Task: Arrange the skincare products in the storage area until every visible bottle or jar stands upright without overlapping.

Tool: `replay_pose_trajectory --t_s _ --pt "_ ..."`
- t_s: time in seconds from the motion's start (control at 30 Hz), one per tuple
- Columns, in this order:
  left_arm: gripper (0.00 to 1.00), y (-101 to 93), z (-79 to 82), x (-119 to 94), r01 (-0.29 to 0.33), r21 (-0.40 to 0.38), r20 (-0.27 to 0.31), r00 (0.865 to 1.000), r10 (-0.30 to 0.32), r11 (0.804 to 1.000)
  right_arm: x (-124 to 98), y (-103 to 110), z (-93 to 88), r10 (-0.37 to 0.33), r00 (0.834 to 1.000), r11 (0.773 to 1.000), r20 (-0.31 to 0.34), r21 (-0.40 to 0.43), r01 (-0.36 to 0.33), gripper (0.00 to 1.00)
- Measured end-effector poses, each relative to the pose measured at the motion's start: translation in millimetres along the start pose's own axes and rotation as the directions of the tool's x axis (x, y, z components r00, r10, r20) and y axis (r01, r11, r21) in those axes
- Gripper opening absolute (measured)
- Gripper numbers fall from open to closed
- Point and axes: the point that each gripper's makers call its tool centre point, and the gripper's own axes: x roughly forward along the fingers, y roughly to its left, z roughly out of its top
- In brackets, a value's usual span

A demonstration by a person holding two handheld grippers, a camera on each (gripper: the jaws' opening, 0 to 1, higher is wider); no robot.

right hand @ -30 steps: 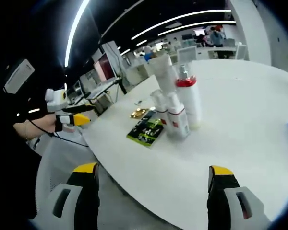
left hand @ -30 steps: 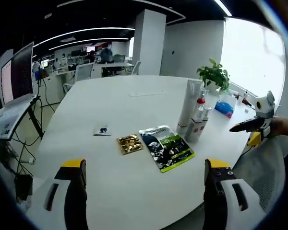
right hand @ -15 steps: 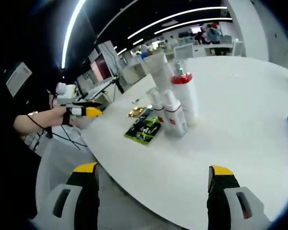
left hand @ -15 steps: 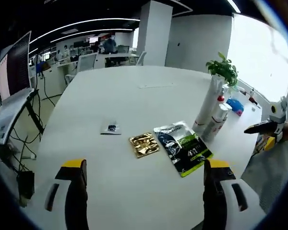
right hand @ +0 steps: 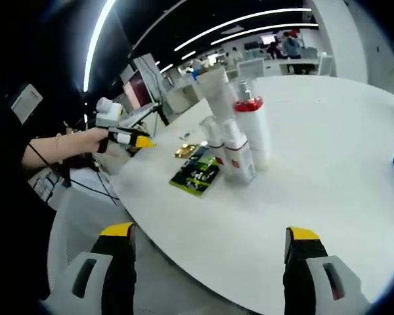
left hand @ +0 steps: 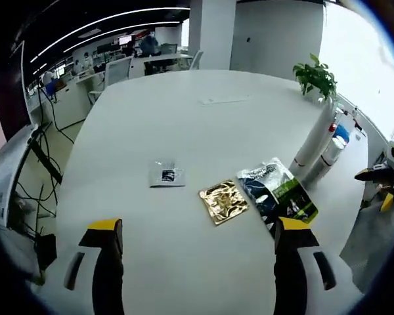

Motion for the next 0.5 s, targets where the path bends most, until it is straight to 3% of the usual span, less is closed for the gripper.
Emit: replay_pose_trajectory --t_s 0.37,0.5 --pt "0.83 36.4 9.1 37 -0.037 -0.011 -0.058 0.998 0.036 0.999 0 -2 -2.9 -0.013 1.000 1.000 -0.013 0.021 0.013 0.98" --pt "0.79 36.1 4.8 42 -0.035 -0.004 -0.081 0.996 0.035 0.999 0 -4 -2.5 -0.020 1.000 0.999 -0.010 0.034 0.020 0.98"
